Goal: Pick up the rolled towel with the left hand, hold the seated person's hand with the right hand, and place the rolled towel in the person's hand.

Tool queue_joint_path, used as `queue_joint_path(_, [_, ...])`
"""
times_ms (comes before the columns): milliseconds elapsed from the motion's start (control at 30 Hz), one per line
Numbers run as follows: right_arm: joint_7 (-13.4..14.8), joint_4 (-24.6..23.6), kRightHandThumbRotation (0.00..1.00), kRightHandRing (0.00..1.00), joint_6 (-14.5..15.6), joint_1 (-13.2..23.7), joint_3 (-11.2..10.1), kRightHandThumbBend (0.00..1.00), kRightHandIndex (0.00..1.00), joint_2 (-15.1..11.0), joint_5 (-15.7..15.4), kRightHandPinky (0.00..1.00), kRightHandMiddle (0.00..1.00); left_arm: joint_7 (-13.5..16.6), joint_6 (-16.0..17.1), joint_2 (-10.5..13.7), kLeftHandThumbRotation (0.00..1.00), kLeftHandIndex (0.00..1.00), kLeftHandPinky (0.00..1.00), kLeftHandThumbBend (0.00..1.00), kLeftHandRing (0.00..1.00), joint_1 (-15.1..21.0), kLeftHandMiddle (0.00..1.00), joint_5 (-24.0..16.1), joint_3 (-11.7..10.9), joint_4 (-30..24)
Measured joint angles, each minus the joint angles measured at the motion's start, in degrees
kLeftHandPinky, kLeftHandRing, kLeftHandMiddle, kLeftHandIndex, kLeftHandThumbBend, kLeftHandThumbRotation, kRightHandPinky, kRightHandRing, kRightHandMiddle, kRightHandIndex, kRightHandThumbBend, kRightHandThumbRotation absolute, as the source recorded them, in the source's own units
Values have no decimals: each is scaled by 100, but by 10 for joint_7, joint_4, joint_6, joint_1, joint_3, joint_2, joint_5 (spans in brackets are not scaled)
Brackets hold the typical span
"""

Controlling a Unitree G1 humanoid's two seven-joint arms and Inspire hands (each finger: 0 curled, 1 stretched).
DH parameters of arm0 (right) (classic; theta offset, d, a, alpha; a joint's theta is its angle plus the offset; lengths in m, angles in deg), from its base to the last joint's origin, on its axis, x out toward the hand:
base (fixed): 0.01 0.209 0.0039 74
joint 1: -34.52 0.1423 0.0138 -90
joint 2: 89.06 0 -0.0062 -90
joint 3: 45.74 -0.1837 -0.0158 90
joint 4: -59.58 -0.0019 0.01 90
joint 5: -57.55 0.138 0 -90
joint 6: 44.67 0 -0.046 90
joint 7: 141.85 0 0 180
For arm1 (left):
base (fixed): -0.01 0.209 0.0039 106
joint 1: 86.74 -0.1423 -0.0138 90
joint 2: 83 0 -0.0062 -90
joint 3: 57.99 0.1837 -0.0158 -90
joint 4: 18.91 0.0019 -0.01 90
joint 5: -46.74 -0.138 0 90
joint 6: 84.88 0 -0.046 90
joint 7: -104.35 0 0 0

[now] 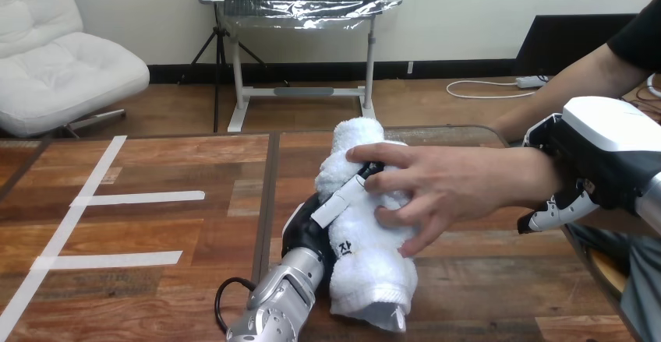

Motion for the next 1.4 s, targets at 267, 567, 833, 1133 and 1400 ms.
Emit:
queue_joint_path(267, [0,0,0,45,0,0,0,83,50,0,0,40,52,1,0,0,1,41,24,82,30,0,36,1,4,0])
queue_joint_path(567, [0,0,0,44,-1,0,-1,83,51,0,1,39,51,2,0,0,1,40,24,85,29,0,35,6,10,0])
queue_joint_path(833, [0,-1,0,44,-1,0,-1,83,51,0,1,40,51,2,-2,0,0,40,23,85,29,0,34,18,18,-1])
queue_joint_path(1133, [0,-1,0,44,-1,0,-2,84,50,0,2,40,50,2,-4,0,0,40,24,83,29,-1,34,23,22,-5])
queue_joint_path(1400, [0,-1,0,45,-1,0,-4,84,51,0,3,41,51,2,-8,0,1,40,24,82,30,-1,35,29,25,-13])
